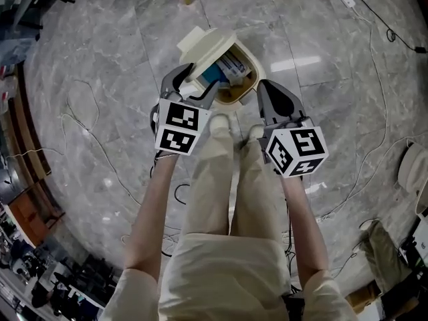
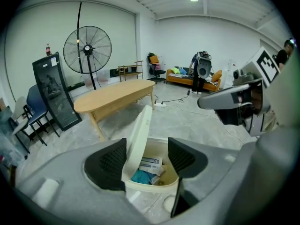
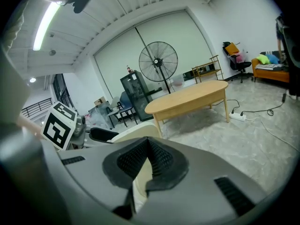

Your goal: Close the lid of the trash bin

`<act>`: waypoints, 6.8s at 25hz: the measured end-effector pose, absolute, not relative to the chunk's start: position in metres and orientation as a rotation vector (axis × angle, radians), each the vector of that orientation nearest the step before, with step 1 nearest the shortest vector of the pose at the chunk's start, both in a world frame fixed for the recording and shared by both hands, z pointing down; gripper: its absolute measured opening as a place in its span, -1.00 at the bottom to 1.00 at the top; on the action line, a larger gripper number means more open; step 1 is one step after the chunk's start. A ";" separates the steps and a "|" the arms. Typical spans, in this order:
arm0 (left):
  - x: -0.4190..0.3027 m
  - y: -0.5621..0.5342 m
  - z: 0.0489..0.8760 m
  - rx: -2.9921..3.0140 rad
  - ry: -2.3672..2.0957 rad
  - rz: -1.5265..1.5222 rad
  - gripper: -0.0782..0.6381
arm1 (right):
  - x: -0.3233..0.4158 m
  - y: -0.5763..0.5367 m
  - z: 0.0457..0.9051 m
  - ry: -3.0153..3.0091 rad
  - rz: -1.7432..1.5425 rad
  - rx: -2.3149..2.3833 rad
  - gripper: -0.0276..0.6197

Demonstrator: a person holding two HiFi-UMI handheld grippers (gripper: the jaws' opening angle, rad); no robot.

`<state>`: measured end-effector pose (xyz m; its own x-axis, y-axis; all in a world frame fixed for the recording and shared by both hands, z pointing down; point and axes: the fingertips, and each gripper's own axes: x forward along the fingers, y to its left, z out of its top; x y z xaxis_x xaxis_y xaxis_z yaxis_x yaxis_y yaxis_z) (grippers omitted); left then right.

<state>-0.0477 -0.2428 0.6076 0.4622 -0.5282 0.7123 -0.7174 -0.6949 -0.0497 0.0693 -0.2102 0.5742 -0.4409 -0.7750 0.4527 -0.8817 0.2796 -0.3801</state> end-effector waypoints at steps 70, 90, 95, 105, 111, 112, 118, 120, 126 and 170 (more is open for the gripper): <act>-0.006 -0.167 0.774 2.029 -1.200 0.682 -0.72 | 0.106 -0.160 0.715 -2.297 1.104 1.415 -0.90; -0.002 -0.165 0.763 2.037 -1.169 0.696 -0.72 | 0.105 -0.160 0.704 -2.274 1.107 1.440 -0.90; 0.007 -0.154 0.732 2.066 -1.144 0.692 -0.72 | 0.105 -0.153 0.681 -2.266 1.092 1.422 -0.90; 0.013 -0.148 0.645 2.130 -1.182 0.626 -0.72 | 0.108 -0.153 0.617 -2.259 0.975 1.412 -0.90; 0.015 -0.141 0.597 2.154 -1.212 0.568 -0.72 | 0.110 -0.143 0.586 -2.228 0.869 1.370 -0.90; 0.017 -0.141 0.590 2.160 -1.211 0.560 -0.72 | 0.111 -0.142 0.581 -2.226 0.862 1.365 -0.90; 0.017 -0.139 0.551 2.184 -1.219 0.513 -0.72 | 0.111 -0.147 0.549 -2.243 0.826 1.348 -0.90; 0.018 -0.139 0.537 2.209 -1.217 0.512 -0.72 | 0.110 -0.151 0.537 -2.262 0.806 1.337 -0.90; 0.016 -0.131 0.493 2.287 -1.195 0.488 -0.72 | 0.109 -0.158 0.500 -2.316 0.711 1.299 -0.90; -0.085 -0.175 0.277 2.583 -1.601 0.132 -0.72 | 0.101 -0.183 0.257 -2.856 0.257 1.380 -0.90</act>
